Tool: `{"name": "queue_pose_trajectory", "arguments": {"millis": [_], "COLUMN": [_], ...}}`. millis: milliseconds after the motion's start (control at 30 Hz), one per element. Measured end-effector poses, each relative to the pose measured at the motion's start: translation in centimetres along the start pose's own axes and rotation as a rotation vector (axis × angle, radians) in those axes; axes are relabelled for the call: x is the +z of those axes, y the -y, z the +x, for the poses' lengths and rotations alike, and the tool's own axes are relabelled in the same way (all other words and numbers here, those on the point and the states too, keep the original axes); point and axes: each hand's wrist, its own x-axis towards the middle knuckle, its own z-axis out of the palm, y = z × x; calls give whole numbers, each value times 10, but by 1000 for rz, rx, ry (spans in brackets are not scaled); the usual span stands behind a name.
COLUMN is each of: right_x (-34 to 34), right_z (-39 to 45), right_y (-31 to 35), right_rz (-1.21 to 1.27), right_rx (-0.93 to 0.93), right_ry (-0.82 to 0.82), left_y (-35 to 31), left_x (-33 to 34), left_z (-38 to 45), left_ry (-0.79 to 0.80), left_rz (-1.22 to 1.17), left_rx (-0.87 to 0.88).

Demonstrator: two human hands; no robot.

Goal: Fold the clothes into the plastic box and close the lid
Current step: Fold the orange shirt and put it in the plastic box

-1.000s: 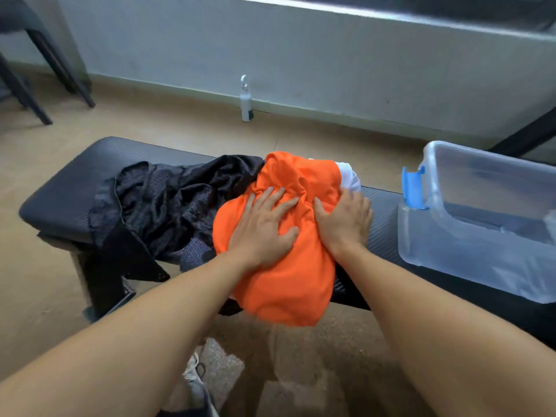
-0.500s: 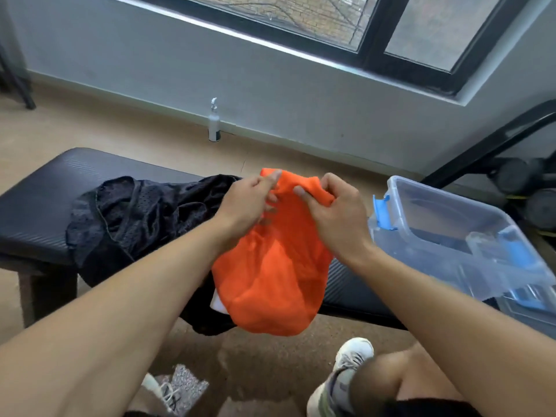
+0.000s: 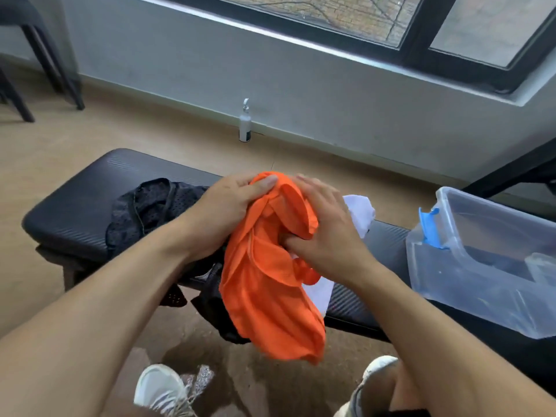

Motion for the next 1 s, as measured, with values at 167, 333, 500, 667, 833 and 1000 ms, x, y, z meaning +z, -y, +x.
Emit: {"name": "queue_pose_trajectory", "arguments": {"millis": [167,333,500,667,833,1000], "right_x": [-14,-64,-100,-96,-92,-89], "right_z": [3,8,18,19,-3,1], "right_y": [-4,13,46,35,-11,-22], "right_rz": [338,558,287,347,313,897], "right_rx": [348,375,159,180,407,582], "right_ry": [-125,-111,242,351,579,57], "left_y": [-22,-20,-13,-3,-11,-14], "left_x": [-1,-13,12,35,26,14], "left_z": [-6,-1,-10,-8,-6,-5], "left_ry": [57,-247,-2,78,-95,-94], "left_rz": [-201,434,613,640,426,382], "left_rx": [14,133,264,321,311,85]}}
